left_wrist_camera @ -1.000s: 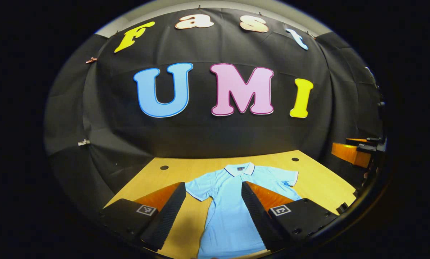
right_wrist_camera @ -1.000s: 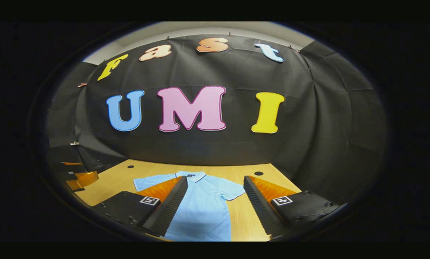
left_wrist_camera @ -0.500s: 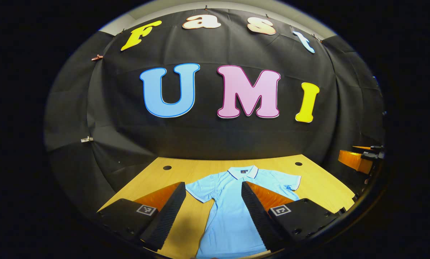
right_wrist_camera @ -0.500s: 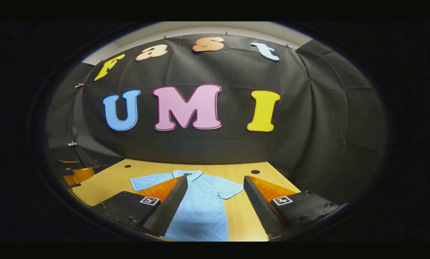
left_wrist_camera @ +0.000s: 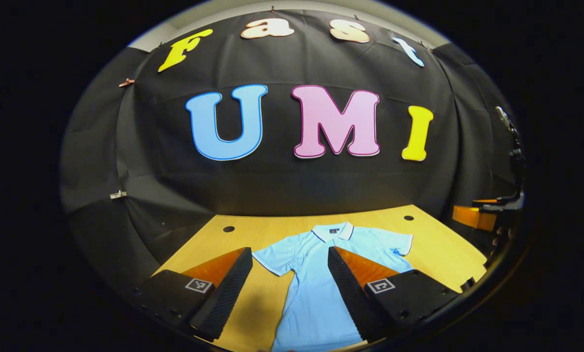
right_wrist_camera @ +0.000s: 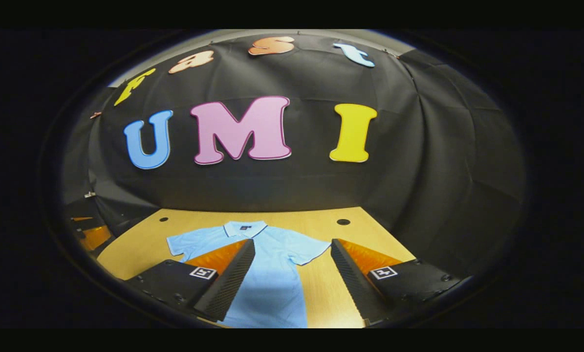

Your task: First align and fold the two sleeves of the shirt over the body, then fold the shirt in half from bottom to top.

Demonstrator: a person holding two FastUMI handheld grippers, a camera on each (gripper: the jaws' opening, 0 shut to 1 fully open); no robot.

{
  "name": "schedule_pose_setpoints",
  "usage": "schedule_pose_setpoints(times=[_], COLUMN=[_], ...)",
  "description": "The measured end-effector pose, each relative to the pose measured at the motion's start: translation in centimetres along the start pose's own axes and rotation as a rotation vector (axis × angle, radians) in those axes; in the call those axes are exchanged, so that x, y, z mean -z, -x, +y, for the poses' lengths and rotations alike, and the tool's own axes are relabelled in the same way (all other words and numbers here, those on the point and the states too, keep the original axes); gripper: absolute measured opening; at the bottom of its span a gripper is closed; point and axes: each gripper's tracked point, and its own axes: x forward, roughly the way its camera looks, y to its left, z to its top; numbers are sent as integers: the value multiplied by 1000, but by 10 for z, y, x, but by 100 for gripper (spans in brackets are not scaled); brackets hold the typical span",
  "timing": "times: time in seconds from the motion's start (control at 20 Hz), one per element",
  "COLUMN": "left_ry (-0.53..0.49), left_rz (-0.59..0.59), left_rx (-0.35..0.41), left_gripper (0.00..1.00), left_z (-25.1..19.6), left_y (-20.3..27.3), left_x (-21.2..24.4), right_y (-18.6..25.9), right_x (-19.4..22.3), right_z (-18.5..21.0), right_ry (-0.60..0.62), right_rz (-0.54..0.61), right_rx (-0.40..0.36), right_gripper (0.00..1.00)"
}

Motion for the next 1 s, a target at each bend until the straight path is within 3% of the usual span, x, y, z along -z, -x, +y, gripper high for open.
schedule_pose_setpoints(times=[0.4, 0.75, 1.0], left_ry=[1, 11, 11], left_rz=[83, 133, 157], left_rx=[-22, -46, -55], left_gripper=[98, 99, 98], left_z=[-3, -8, -11], left_y=[-27, -63, -81], left_x=[12, 17, 21], right_y=[-110, -229, -279], right_x=[23, 106, 170], right_z=[-51, -74, -86], right_ry=[52, 26, 57], right_rz=[121, 332, 471], right_rx=[54, 76, 89], right_gripper=[98, 98, 98])
